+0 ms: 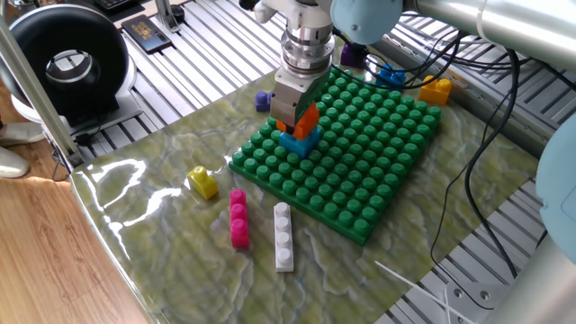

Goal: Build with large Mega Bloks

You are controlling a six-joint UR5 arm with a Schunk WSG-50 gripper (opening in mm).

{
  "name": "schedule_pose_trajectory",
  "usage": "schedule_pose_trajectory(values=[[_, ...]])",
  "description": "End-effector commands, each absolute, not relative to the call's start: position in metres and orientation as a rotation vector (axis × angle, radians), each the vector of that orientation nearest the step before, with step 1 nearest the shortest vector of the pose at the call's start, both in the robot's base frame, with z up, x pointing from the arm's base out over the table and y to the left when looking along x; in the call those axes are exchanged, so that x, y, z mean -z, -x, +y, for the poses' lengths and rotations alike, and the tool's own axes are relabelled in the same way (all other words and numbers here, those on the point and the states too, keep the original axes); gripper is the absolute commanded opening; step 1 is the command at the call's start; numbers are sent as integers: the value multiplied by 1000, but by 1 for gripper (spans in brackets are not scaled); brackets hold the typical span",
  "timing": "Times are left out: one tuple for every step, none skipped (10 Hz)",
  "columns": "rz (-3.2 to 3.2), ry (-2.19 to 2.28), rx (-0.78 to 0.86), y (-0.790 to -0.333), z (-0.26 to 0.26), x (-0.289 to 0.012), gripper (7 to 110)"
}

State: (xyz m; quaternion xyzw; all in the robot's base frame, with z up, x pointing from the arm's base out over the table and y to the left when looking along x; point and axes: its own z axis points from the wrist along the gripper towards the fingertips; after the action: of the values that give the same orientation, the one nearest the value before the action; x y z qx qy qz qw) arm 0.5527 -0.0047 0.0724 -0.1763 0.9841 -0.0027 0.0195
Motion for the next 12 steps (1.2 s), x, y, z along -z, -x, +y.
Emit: schedule_pose_trajectory(values=[[3053, 543, -1, -554, -5, -73, 7], [3052, 548, -1, -554, -5, -73, 7], [3056, 561, 7, -553, -6, -73, 7], [3057, 573, -1, -552, -5, -73, 7], [3061, 586, -3, -551, -5, -72, 7], [3060, 600, -5, -551, -5, -72, 7], [3057, 612, -7, -551, -4, -72, 7], [3054, 616, -21, -553, -1, -71, 7], [3053, 616, -23, -553, 1, -70, 7], [3051, 611, -18, -555, 1, -69, 7], [3050, 610, -25, -554, 4, -68, 7], [3052, 611, -21, -553, 3, -68, 7]])
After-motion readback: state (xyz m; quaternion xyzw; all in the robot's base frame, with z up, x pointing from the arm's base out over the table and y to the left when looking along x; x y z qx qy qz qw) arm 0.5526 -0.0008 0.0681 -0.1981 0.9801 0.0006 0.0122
